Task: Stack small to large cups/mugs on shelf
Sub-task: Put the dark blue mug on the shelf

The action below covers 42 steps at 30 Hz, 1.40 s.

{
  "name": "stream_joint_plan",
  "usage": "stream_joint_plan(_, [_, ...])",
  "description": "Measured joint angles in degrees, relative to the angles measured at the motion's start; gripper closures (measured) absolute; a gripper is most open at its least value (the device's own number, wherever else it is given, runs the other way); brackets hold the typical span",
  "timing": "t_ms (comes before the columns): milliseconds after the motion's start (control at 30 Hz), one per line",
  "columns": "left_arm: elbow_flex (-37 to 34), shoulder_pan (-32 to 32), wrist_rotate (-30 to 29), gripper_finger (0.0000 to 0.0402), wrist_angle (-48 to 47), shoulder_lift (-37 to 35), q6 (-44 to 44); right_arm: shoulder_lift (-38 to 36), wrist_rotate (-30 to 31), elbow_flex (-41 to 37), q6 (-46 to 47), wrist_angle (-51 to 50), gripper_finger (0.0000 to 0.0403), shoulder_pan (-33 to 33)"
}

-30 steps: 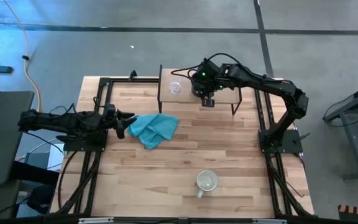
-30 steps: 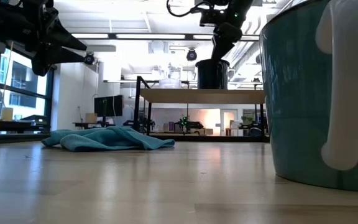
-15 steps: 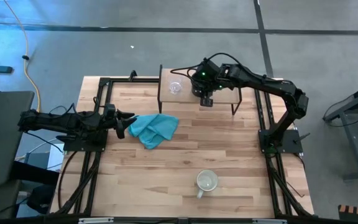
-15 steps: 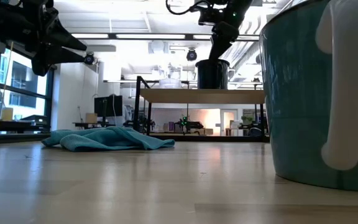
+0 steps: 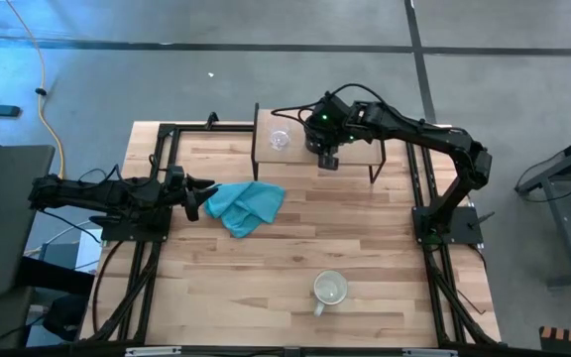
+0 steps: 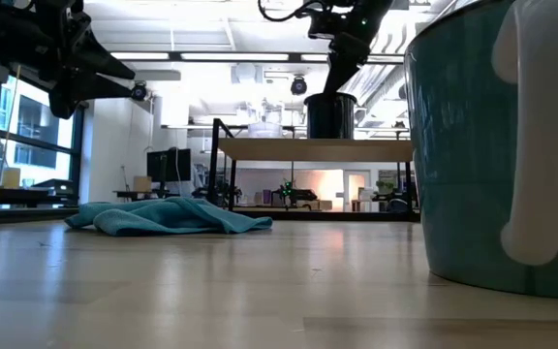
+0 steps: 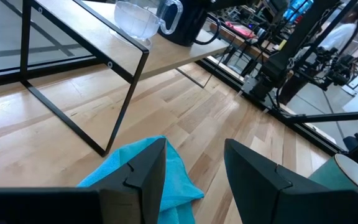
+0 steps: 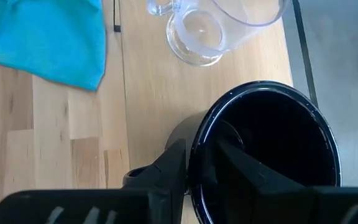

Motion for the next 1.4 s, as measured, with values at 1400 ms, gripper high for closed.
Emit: stream_joint_plan(1400, [0.0,0.0,0.0,0.0250,0.1,0.0,0.0,0.0,-2.6,0.0,0.7,0.2,0.0242,-0.7])
